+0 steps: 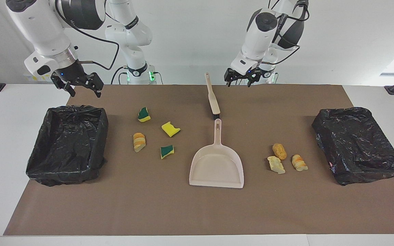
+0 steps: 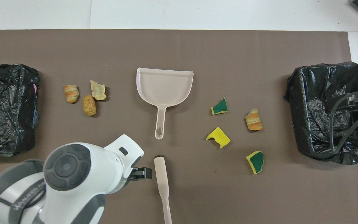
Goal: Sweep and dump trash in bin
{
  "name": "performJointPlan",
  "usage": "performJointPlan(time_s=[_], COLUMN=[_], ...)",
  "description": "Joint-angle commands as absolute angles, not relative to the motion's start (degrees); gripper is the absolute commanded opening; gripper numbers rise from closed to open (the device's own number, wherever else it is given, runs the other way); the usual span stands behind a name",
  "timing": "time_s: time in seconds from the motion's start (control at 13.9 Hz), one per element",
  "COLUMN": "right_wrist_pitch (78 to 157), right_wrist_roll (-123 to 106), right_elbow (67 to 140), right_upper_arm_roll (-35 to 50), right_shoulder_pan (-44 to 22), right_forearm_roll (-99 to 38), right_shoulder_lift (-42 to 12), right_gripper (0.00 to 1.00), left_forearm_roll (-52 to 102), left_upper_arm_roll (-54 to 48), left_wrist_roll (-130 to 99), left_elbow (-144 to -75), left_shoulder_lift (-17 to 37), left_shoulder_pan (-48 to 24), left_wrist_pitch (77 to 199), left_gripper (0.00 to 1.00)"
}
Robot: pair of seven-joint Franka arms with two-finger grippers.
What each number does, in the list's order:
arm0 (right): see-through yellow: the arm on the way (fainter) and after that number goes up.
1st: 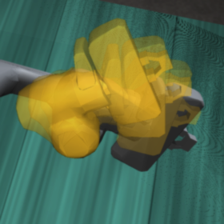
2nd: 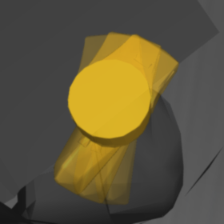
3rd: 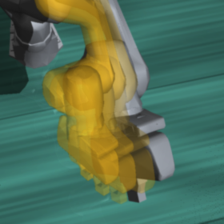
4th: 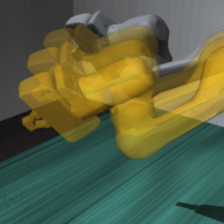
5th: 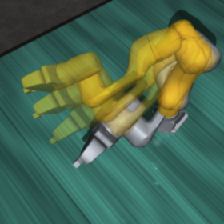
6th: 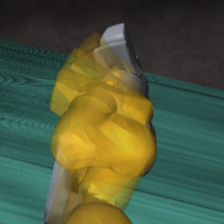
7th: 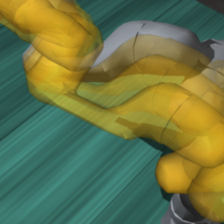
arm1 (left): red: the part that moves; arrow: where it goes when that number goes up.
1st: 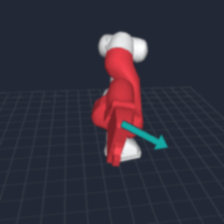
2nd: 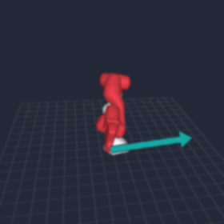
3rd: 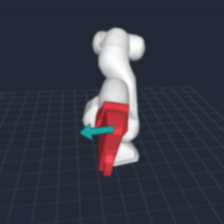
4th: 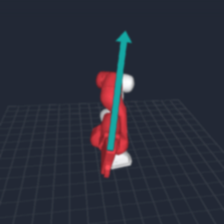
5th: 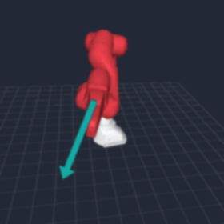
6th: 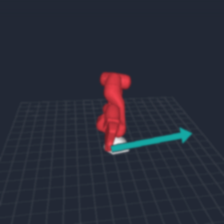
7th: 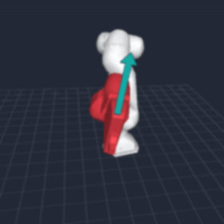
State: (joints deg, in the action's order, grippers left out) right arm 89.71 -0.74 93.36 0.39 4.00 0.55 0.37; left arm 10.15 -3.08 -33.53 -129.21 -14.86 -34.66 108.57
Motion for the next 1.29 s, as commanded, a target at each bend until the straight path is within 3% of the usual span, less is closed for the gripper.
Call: performJointPlan(time_s=[0.0,0.22,0.58,1.22], right_wrist_pitch=[89.6,89.3,89.1,89.8], right_wrist_roll=[-1.3,-1.3,-1.4,-0.8], right_elbow=[94.3,94.3,94.3,94.1], right_upper_arm_roll=[0.4,0.4,0.4,1.2], right_shoulder_pan=[4.3,4.3,4.2,1.8], right_forearm_roll=[-0.3,-0.3,-0.3,0.3], right_shoulder_lift=[1.4,1.5,1.5,1.3], right_gripper=[1.00,1.00,1.00,1.00], left_forearm_roll=[11.1,11.1,12.9,13.2], left_upper_arm_roll=[-1.8,-1.8,-1.8,-1.8], left_wrist_roll=[-39.7,-46.8,-46.8,-46.2], left_elbow=[-136.1,-139.1,-143.6,-142.2], left_shoulder_lift=[-13.5,-8.5,-8.1,-7.3], left_shoulder_pan=[-41.7,-49.8,-56.7,-57.3], left_wrist_pitch=[117.3,125.4,128.4,127.6], left_gripper=[1.00,1.00,1.00,1.00])
